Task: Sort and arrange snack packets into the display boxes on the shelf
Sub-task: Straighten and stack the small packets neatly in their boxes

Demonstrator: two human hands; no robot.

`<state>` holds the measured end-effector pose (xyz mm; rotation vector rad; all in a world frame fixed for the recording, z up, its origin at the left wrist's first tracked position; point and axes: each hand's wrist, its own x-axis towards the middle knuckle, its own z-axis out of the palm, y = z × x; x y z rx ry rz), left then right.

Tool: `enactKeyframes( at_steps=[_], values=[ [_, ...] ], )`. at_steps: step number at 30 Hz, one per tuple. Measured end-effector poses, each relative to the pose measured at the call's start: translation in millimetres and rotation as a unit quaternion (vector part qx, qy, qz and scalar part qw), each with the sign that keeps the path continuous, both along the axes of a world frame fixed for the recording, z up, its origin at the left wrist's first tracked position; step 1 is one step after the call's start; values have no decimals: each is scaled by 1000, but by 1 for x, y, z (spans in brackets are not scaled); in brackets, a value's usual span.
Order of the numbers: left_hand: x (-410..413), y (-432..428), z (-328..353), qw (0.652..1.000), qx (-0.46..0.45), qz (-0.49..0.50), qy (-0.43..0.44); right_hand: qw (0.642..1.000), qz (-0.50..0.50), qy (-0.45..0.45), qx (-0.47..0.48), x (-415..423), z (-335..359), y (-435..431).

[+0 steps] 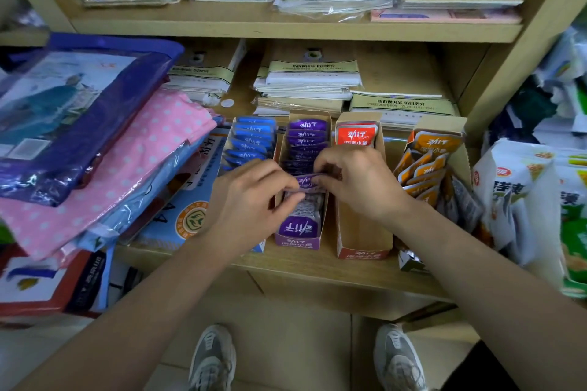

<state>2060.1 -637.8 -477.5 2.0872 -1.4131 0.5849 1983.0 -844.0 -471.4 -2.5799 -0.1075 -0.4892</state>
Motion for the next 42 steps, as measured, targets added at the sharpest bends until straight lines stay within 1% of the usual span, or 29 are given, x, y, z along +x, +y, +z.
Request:
enactKeyframes(
  at_steps=[2,4,6,8,11,13,15,18,23,28,33,37,38,42],
  values=[
    [-5,11,-2,996,75,-38,-14,1000,-9,4,12,-1,1,-2],
    [-11,20,-9,983,171,-66,-24,1000,-17,8,24,-2,2,-2],
    [-19,25,-17,973,216,-78,-13,999,-18,11,35,-4,3,-2],
    [-27,31,-19,970,222,-100,10,999,-11,21,45,-9,5,0],
    [-40,42,-15,963,205,-164,63,997,7,49,53,-25,12,8],
    [-46,48,-11,962,195,-176,79,995,32,71,55,-36,16,16],
    [-49,52,-11,966,206,-153,41,994,55,84,41,-44,16,22],
    [-50,54,-17,964,230,-133,-18,994,61,83,38,-53,13,25],
    [-59,54,-31,970,204,-127,-28,997,63,42,30,-60,1,30],
    [-63,54,-39,980,169,-109,16,997,58,24,43,-69,-5,34],
    [-80,56,-42,984,103,-76,124,994,49,47,83,-86,-6,42],
    [-88,61,-40,964,33,-79,250,990,57,71,111,-97,-3,42],
    [-90,61,-38,965,25,-71,252,988,55,73,122,-100,-3,42],
    [-95,57,-20,982,-42,-13,182,983,36,61,167,-103,1,45]
  ],
)
